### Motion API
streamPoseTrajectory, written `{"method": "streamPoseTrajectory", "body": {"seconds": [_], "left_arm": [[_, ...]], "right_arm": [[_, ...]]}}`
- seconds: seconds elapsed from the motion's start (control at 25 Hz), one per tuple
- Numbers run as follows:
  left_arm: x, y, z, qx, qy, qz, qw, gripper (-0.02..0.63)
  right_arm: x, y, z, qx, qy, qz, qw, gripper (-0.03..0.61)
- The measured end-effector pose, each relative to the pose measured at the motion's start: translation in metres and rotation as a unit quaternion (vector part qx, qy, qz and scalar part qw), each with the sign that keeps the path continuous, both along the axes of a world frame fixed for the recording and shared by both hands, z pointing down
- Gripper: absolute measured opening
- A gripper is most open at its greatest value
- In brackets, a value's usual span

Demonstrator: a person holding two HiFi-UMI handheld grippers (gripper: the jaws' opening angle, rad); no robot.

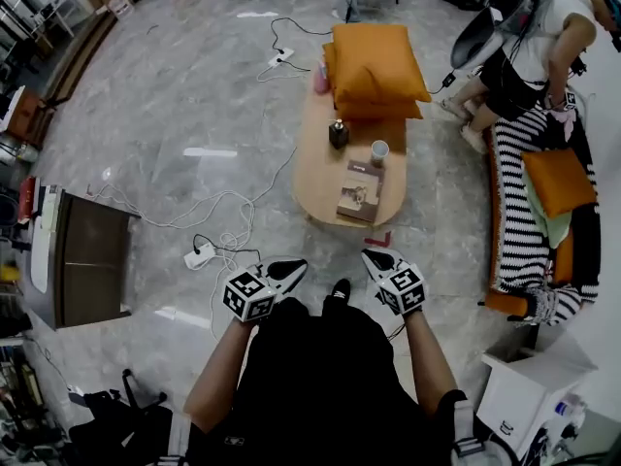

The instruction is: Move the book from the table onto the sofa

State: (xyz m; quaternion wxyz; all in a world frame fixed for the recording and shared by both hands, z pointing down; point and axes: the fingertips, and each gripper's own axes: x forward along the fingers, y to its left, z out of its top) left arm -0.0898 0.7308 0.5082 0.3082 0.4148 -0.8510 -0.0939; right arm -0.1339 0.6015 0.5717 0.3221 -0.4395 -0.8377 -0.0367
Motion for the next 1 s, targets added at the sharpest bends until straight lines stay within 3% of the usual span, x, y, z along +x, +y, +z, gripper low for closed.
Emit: {"method": "streamPoseTrajectory", "body": {"seconds": [0.2,0.4,0.6,1.0], "left_arm": [[-0.002,0.009,-0.003,0.012,0.018,-0.033,0.9992,0.011],[-0.024,0.019,-0.003,0.025,0.023,-0.044,0.9985,0.011],[-0.057,0.023,0.005,0.051,0.023,-0.015,0.9983,0.011],[-0.121,0.062,0.012,0.055,0.005,0.039,0.9977,0.011]], "right_arm": [[-0.042,-0.023,-0.013,-0.004,-0.007,0.033,0.999,0.008],[-0.067,-0.007,-0.014,0.02,-0.013,0.015,1.0,0.009],[-0.08,0.009,-0.021,0.066,-0.028,0.007,0.997,0.008],[-0.118,0.031,-0.019,0.112,-0.031,0.018,0.993,0.009]]}}
